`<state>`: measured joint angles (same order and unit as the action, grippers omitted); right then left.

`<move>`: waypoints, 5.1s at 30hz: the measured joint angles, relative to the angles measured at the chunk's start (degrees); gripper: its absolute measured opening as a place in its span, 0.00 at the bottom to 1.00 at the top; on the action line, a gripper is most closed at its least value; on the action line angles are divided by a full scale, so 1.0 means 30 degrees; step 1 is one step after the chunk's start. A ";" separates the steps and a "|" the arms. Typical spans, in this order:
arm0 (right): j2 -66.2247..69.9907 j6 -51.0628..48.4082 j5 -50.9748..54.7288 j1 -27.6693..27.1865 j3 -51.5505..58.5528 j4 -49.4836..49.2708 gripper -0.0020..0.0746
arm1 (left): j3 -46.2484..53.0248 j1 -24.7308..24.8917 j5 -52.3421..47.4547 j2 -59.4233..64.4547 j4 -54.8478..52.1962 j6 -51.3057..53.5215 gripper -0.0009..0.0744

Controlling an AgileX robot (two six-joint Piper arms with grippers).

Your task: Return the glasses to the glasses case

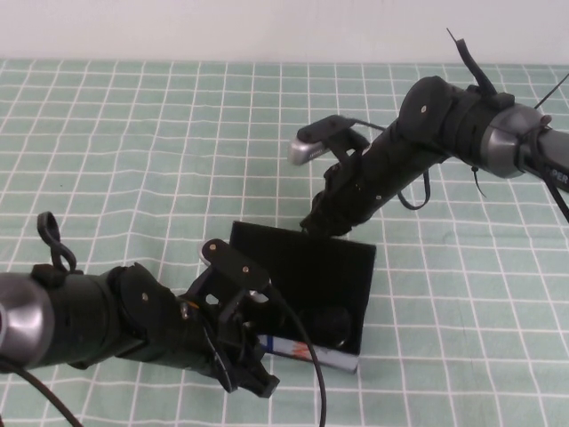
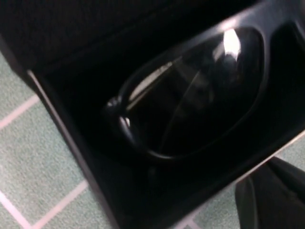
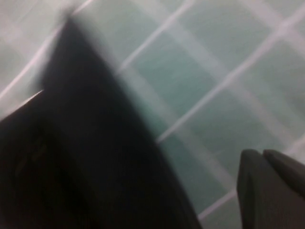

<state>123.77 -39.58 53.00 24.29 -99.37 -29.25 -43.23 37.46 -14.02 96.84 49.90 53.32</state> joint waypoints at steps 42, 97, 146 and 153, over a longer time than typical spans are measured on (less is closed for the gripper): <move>-0.0664 -0.4250 0.5268 0.0963 0.2416 -0.3368 0.01 | -0.0533 0.0000 -0.1063 0.0131 0.2500 0.2177 0.00; -1.1887 0.8777 -0.2249 0.3664 0.9232 1.2756 0.01 | -0.0684 -0.6625 -0.9565 -1.1129 -0.0522 0.1227 0.00; -4.0791 1.7242 -1.0046 -0.1727 2.7502 1.5111 0.01 | -0.0684 -0.6625 -0.4205 -1.9249 -0.8641 -0.8664 0.01; -4.0791 1.7242 -1.0012 -0.1727 2.7502 1.5111 0.01 | -0.0684 -0.6625 -0.4243 -1.9249 -0.8641 -0.8664 0.00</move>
<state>1.40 12.15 22.96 19.11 -16.86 16.08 -45.29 17.58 -26.74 39.10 23.97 27.33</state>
